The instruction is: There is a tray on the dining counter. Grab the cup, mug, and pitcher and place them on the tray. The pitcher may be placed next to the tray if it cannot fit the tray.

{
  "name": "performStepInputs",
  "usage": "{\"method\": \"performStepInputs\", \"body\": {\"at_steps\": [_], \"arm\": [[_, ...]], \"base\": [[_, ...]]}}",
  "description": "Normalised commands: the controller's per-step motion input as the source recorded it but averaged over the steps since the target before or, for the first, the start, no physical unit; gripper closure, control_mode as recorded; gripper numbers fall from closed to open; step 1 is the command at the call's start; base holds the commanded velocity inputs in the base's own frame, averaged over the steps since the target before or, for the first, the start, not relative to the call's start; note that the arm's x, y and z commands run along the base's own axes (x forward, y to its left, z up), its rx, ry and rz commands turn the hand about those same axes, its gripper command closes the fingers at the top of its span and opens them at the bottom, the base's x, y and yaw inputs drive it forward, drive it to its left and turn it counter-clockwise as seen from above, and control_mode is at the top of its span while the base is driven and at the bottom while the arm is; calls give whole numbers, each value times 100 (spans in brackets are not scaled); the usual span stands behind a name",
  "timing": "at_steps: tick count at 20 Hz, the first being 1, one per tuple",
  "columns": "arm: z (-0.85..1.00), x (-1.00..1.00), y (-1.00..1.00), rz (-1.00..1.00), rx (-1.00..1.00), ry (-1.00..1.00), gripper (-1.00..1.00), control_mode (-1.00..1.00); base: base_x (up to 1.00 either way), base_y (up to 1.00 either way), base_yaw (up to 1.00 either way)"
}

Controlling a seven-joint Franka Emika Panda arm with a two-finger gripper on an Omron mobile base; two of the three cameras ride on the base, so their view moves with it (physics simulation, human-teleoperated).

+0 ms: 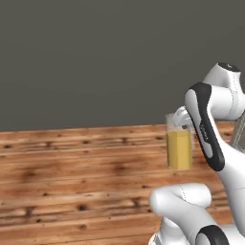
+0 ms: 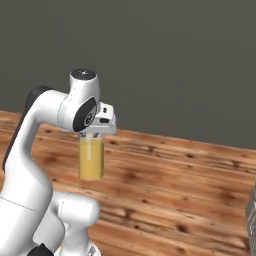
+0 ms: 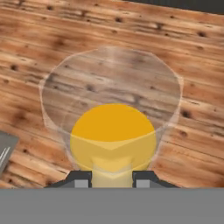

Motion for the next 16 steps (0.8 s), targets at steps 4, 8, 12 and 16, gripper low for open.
{"method": "performStepInputs", "body": {"at_steps": [4,8,12,16], "arm": [[0,0,0,0,0,0,100,100],[0,0,0,0,0,0,100,100],[0,0,0,0,0,0,100,100],[0,0,0,0,0,0,100,100]], "base": [[100,15,27],[100,2,48],[100,0,63],[100,0,65]]}}
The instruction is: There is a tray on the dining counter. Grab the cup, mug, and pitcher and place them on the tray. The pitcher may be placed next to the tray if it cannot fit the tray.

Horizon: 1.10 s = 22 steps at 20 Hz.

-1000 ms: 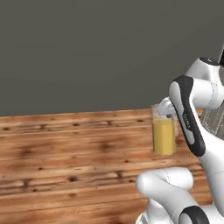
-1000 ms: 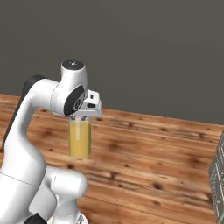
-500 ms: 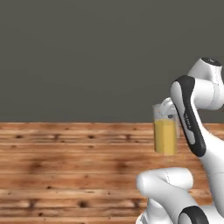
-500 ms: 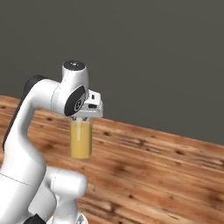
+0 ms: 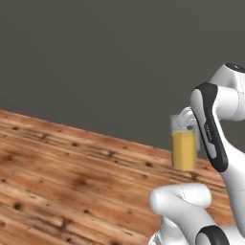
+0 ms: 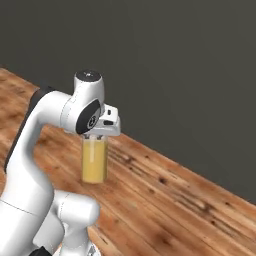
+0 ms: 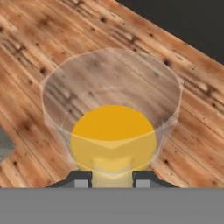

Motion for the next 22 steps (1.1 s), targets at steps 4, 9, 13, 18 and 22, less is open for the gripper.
{"method": "performStepInputs", "body": {"at_steps": [4,9,13,18,22], "arm": [[0,0,0,0,0,0,100,100],[0,0,0,0,0,0,100,100],[0,0,0,0,0,0,100,100],[0,0,0,0,0,0,100,100],[0,0,0,0,0,0,100,100]], "base": [[100,0,64],[100,0,63],[100,0,62],[100,0,59],[100,0,51]]}}
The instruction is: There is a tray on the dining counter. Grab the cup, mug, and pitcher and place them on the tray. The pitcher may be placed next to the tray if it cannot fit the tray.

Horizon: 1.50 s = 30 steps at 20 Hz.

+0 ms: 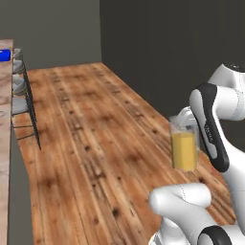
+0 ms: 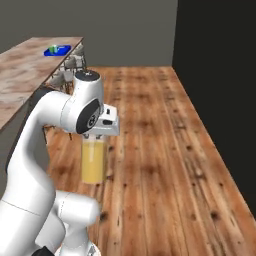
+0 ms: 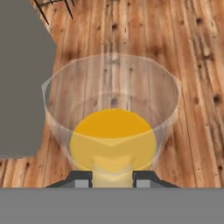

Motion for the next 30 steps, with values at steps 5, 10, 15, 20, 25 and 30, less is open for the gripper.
{"method": "performStepInputs", "body": {"at_steps": [5,10,15,20,25,30], "arm": [[0,0,0,0,0,0,100,100],[0,0,0,0,0,0,100,100],[0,0,0,0,0,0,100,100],[0,0,0,0,0,0,100,100],[0,0,0,0,0,0,100,100],[0,0,0,0,0,0,100,100]], "base": [[100,-4,35],[99,-23,24],[90,-40,15],[69,-53,3],[69,-52,0],[87,-47,0]]}}
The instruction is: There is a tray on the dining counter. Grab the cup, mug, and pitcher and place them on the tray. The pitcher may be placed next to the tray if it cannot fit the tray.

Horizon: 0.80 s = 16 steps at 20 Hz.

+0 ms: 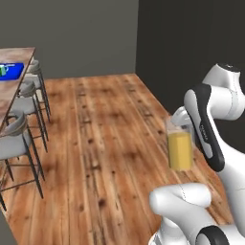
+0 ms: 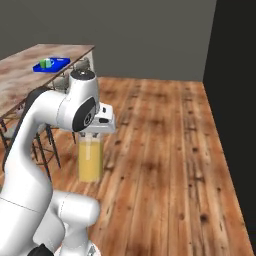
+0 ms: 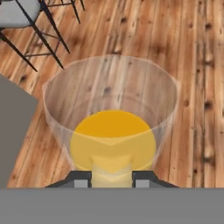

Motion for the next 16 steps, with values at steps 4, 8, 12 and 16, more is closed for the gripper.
{"method": "performStepInputs", "body": {"at_steps": [4,8,12,16], "arm": [[0,0,0,0,0,0,100,100],[0,0,0,0,0,0,100,100],[0,0,0,0,0,0,100,100],[0,0,0,0,0,0,100,100]], "base": [[93,-45,0],[95,-43,0],[94,-44,0],[97,-43,0]]}}
